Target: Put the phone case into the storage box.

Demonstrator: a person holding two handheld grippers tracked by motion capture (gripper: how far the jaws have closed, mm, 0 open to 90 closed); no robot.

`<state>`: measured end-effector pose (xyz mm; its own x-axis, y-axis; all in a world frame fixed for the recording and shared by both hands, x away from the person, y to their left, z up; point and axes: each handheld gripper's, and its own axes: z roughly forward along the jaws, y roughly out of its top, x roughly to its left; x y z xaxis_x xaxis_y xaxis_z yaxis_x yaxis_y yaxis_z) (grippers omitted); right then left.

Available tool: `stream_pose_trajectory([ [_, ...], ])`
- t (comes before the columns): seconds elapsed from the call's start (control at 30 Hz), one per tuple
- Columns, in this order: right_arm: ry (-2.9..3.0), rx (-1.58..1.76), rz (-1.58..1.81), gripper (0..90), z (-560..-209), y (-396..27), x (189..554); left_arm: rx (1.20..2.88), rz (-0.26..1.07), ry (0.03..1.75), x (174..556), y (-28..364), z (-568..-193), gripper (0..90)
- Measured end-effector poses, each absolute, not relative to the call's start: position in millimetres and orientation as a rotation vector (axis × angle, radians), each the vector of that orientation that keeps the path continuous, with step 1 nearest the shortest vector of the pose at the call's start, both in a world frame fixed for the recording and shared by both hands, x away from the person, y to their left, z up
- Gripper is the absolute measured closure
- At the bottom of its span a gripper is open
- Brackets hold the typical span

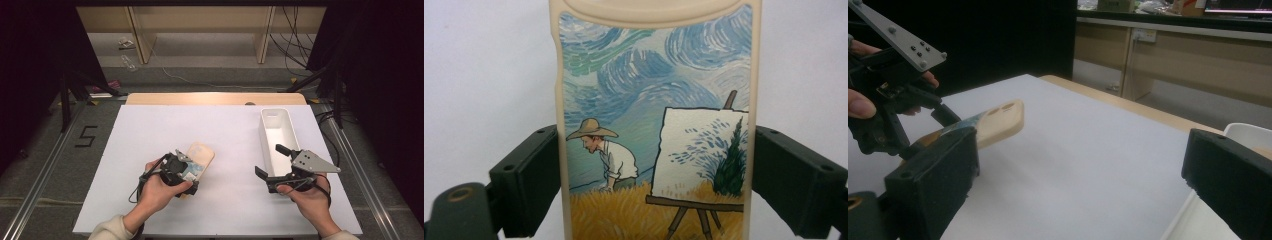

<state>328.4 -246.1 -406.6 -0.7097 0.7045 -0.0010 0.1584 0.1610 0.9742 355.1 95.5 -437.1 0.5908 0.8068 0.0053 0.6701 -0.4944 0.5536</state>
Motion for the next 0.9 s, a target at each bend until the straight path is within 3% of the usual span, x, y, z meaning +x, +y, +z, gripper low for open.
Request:
stream_pose_trajectory([
  [0.9,2.028,0.806,1.582,3.3,-402.9,-203.9,339.5,2.250,0.456,1.068,351.0,89.2,-433.9,11.4],
])
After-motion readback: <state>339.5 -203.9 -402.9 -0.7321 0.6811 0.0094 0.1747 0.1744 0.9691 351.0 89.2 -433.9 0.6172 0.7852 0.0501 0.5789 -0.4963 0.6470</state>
